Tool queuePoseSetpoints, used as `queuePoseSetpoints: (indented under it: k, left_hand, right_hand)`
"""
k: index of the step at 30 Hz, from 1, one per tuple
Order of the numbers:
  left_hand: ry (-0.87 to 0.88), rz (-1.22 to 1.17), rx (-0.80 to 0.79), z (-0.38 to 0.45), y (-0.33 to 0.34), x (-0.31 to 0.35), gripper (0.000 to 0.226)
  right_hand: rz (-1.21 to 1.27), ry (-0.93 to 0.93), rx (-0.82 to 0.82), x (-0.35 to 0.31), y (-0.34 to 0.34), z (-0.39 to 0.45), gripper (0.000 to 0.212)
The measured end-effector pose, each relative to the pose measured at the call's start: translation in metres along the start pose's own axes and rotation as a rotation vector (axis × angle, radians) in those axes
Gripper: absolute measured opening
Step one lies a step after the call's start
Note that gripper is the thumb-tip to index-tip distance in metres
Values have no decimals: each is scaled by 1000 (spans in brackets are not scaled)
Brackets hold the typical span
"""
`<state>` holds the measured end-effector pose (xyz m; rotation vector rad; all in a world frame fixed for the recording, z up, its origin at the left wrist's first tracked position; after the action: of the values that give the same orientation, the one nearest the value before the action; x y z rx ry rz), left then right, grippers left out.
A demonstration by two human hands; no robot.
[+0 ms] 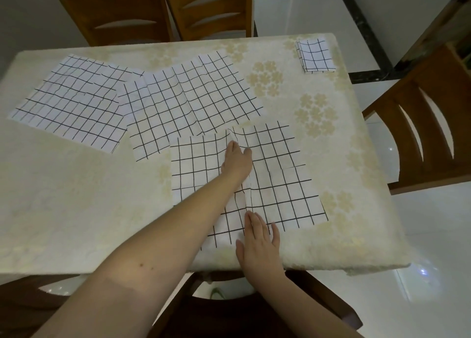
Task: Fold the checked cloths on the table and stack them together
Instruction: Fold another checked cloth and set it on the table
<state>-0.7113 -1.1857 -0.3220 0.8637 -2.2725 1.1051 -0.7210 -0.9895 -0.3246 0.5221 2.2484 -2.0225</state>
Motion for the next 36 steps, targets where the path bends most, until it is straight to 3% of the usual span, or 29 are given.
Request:
queuePoseSetpoints:
  k: [5, 12, 17, 22, 27, 33, 36]
  left_hand:
    - [0, -269, -29, -27, -22, 36, 56]
    - [141, -526, -167, -85, -36, 92, 58]
    - [241, -632, -205, -112, -69, 109, 56]
    - [183, -733, -153, -100, -107, 53, 65]
    - [61, -669, -56, -76, -114, -36, 66]
    - [-80, -701, -86, -43, -82, -128, 66]
    - [-109, -848, -88, -26, -71, -158, 50]
  right_hand:
    - [-35, -56, 78, -9, -31, -7, 61]
    - [12, -98, 302, -41, -102, -26, 56]
    - [61, -162, 359, -74, -135, -39, 54]
    - [77, -243, 355, -104, -131, -43, 55]
    - [74, -231, 330, -105, -105, -42, 58]
    - [111, -165, 146, -57, -43, -18, 58]
    - [92, -114, 63, -22, -8, -6, 58]
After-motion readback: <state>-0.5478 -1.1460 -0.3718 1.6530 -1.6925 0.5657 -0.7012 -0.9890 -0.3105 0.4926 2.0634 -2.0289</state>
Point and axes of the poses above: each hand's wrist, its own z-axis towards the middle knuckle, its own y-axis out of the palm, x = y × z, the point moved 10 cm from there along z, towards the middle knuckle, and after that the axes turned 2 degrees about -y, right-handed, at the moved point
